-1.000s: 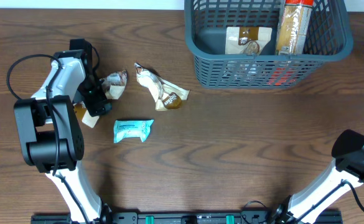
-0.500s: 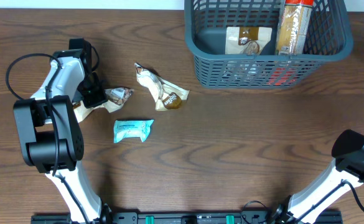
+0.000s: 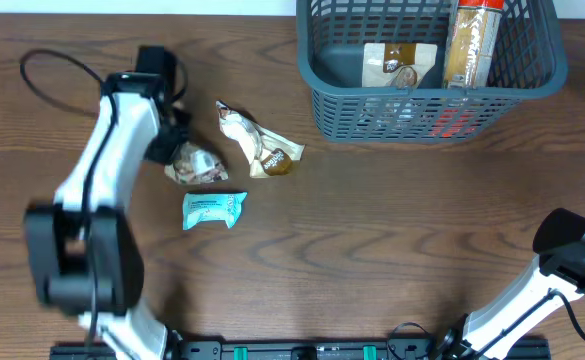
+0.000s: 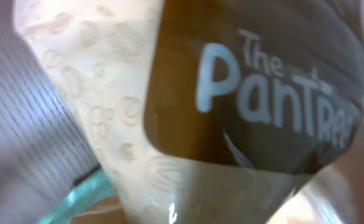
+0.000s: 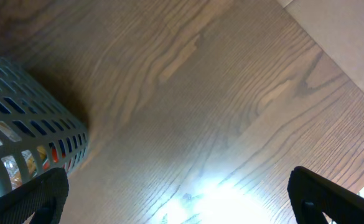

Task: Pack container
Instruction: 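Lift the wrapper with the left gripper and carry it toward the basket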

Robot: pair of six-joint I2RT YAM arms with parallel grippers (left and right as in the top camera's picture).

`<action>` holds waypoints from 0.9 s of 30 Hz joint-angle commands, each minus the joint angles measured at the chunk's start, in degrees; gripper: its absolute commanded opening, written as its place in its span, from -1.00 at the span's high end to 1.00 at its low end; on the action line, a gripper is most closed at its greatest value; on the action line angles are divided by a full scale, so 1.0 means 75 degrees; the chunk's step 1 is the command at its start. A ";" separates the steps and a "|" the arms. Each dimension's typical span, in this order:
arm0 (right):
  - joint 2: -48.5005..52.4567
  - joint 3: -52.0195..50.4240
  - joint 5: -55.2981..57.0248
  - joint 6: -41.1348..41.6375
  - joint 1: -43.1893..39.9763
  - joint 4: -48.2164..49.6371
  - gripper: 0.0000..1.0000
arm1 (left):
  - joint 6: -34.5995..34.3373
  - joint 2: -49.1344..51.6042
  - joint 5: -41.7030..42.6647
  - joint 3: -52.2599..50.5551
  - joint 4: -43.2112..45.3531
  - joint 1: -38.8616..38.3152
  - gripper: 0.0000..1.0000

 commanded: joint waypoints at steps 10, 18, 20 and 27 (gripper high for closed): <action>0.0067 -0.0032 0.0000 -0.0070 -0.0038 -0.0015 -0.99 | 0.3110 -0.3168 -0.1037 0.2069 0.1492 -0.2792 0.89; 0.0067 -0.0032 0.0000 -0.0070 -0.0038 -0.0012 -0.98 | 0.3165 -0.2699 -0.1037 0.2256 0.4616 -0.4138 0.89; 0.0067 -0.0032 0.0000 -0.0070 -0.0038 -0.0015 -0.99 | 0.3133 -0.2422 -0.1037 0.2256 0.5490 -0.4176 0.89; 0.0064 -0.0032 0.0000 -0.0070 -0.0038 -0.0015 -0.98 | 0.2159 -0.1247 -0.1043 0.2256 0.7090 -0.4167 0.88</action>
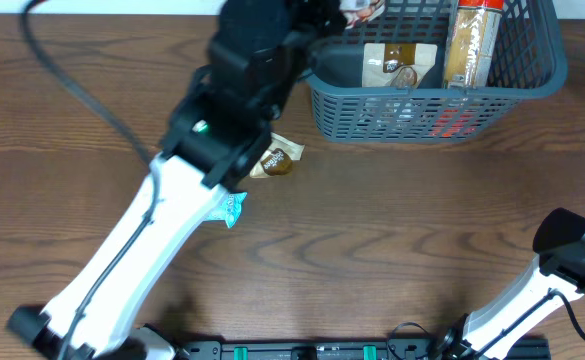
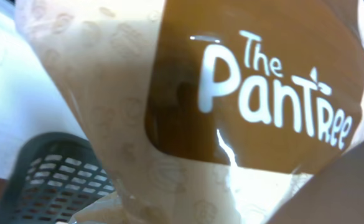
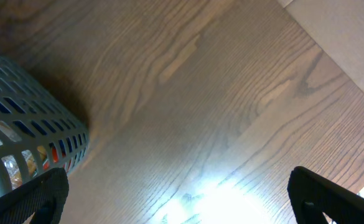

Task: Pack container
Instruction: 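Lift the wrapper with the left gripper and carry it toward the basket, then open the left gripper to drop the wrapper into the basket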

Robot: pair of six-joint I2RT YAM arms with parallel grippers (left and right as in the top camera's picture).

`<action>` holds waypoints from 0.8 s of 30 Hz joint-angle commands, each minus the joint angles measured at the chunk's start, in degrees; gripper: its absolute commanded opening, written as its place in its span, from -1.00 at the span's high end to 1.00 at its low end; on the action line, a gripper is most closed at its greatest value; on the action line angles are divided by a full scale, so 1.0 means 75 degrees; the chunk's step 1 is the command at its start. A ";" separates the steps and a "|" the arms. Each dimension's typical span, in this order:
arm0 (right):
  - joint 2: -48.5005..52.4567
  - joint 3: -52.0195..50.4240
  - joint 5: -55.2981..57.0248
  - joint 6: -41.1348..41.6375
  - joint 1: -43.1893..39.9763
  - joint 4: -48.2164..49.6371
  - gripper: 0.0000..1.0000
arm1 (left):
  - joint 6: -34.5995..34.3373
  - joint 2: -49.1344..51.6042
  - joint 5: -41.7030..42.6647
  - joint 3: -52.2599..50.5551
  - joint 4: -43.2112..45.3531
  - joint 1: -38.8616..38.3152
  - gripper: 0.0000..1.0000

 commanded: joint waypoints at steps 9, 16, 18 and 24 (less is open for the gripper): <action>0.0067 -0.0032 0.0003 -0.0070 -0.0041 -0.0009 -0.98 | -0.1265 0.1600 -0.0087 0.0026 0.0090 0.0009 0.89; 0.0067 -0.0032 0.0003 -0.0070 -0.0041 -0.0012 -0.98 | -0.1317 0.2043 -0.0087 0.0026 -0.0560 0.0000 0.88; 0.0067 -0.0032 0.0003 -0.0070 -0.0041 -0.0012 -0.98 | -0.1317 0.2122 -0.0087 0.0026 -0.0708 0.0000 0.89; 0.0067 -0.0032 0.0003 -0.0070 -0.0041 -0.0012 -0.98 | -0.1311 0.2218 -0.0090 0.0026 -0.1122 0.0003 0.89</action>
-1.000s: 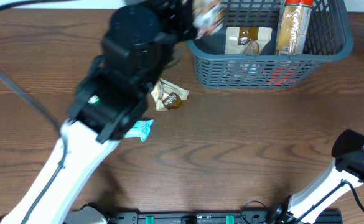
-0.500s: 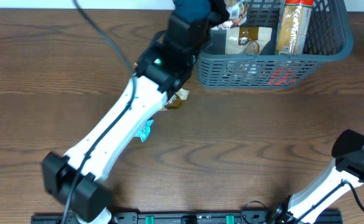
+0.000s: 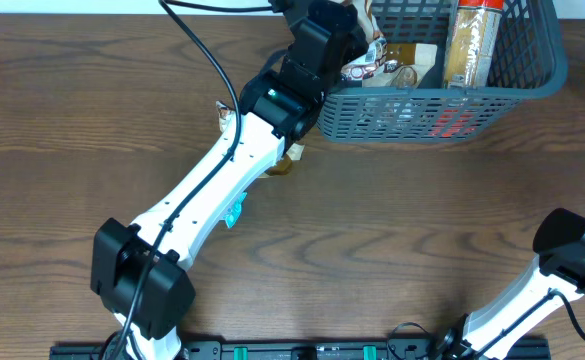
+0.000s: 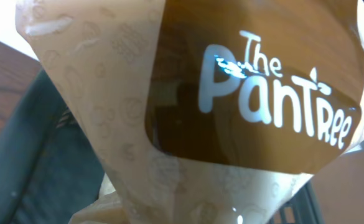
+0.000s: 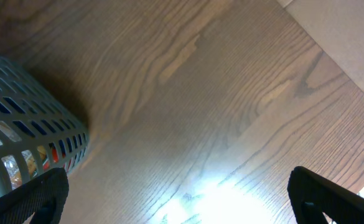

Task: Pack container
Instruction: 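Open the left gripper to drop the wrapper into the basket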

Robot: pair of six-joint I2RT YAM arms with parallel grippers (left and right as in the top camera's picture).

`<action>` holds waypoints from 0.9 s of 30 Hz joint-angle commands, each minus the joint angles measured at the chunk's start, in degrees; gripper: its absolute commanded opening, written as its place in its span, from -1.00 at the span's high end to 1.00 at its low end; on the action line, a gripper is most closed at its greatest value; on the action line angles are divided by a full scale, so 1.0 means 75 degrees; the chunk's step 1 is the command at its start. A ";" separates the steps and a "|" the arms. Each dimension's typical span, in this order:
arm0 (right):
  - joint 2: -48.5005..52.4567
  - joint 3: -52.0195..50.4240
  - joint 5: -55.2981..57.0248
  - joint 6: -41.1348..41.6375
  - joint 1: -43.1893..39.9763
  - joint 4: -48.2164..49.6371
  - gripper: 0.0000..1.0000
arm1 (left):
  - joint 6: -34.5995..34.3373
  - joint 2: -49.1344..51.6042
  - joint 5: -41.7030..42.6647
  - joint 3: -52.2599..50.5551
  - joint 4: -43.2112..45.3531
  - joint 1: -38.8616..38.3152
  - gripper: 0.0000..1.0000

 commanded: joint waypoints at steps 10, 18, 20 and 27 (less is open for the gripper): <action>0.0067 -0.0032 0.0000 -0.0070 -0.0038 -0.0012 -0.99 | 0.0009 0.0117 -0.0087 0.0035 -0.0146 0.0006 -0.08; 0.0064 -0.0032 0.0000 -0.0070 -0.0038 -0.0015 -0.99 | 0.0507 0.0012 -0.0085 0.0041 -0.0143 0.0006 -0.08; 0.0067 -0.0032 0.0000 -0.0070 -0.0038 -0.0012 -0.99 | 0.0731 -0.0146 -0.0085 0.0041 -0.0146 0.0006 -0.08; 0.0067 -0.0032 0.0000 -0.0070 -0.0038 -0.0015 -0.99 | 0.2142 -0.1740 -0.0096 0.0041 -0.0589 0.0015 -0.14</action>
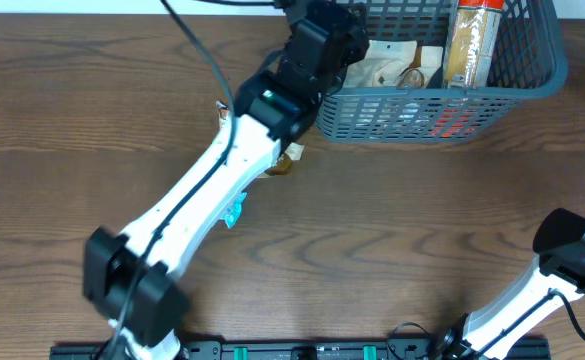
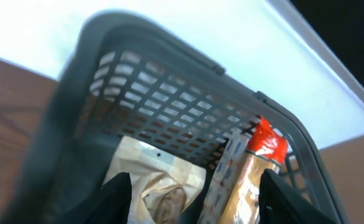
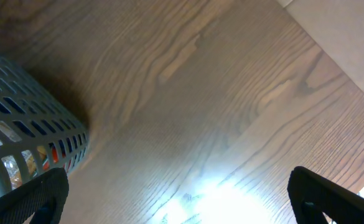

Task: Pack container
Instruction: 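Open the left gripper to drop the wrapper into the basket, then move the left gripper back to the remaining crumpled Pantree wrapper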

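Observation:
The grey slotted basket point(image 1: 427, 112) stands at the table's back right. My left gripper point(image 1: 340, 28) hovers over the basket's left end, open and holding nothing. In the left wrist view, the left gripper point(image 2: 191, 202) has its dark fingers point(image 2: 116, 199) spread above a beige snack bag point(image 2: 160, 193) lying on the basket floor. The same bag point(image 1: 380, 70) shows from overhead beside a tall red-topped packet point(image 1: 467, 40). My right gripper point(image 3: 177, 205) is open over bare wood.
A beige and brown packet point(image 1: 284, 160) and a blue packet point(image 1: 235, 208) lie on the table, partly hidden under my left arm. The basket's corner point(image 3: 20, 124) shows at the left of the right wrist view. The right arm point(image 1: 572, 245) sits at the table's right edge.
My left gripper was shut on the PanTree snack bag over the basket. It is now open, and the bag lies in the basket. The right arm has not moved.
My left gripper was shut on the PanTree bag down on the table at the left, next to the other packets. Then it held the bag up by the basket's left rim, then over the basket. Now the bag lies inside and the gripper is open.

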Robot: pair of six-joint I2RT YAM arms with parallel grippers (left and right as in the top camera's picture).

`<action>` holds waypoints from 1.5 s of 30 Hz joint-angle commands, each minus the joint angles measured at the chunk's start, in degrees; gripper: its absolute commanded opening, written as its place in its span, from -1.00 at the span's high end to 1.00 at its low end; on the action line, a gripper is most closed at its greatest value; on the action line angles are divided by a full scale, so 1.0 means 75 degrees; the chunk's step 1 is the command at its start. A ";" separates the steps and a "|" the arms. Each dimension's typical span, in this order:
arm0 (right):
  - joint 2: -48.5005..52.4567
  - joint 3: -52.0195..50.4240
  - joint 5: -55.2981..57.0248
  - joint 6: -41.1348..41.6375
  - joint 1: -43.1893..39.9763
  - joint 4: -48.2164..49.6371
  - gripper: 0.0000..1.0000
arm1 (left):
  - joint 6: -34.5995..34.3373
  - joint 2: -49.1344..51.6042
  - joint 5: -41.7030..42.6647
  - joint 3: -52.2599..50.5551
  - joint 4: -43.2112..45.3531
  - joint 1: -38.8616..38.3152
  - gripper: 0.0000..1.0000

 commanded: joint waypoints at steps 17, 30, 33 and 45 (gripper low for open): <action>0.0067 -0.0032 0.0000 -0.0070 -0.0038 -0.0015 -0.99 | -0.2483 -0.3716 -0.2320 0.0029 -0.6837 0.0892 -0.72; 0.0067 -0.0032 0.0000 -0.0070 -0.0038 -0.0012 -0.98 | -0.3914 -0.1411 -0.1376 -0.0029 -0.6580 0.0950 -0.86; 0.0064 -0.0032 0.0000 -0.0070 -0.0038 -0.0015 -0.99 | -0.4033 -0.0880 -0.1311 -0.0029 -0.6618 0.1003 -0.86; 0.0067 -0.0032 0.0000 -0.0070 -0.0038 -0.0015 -0.98 | -0.3756 0.0300 0.0536 -0.0058 -0.6368 0.1909 -0.87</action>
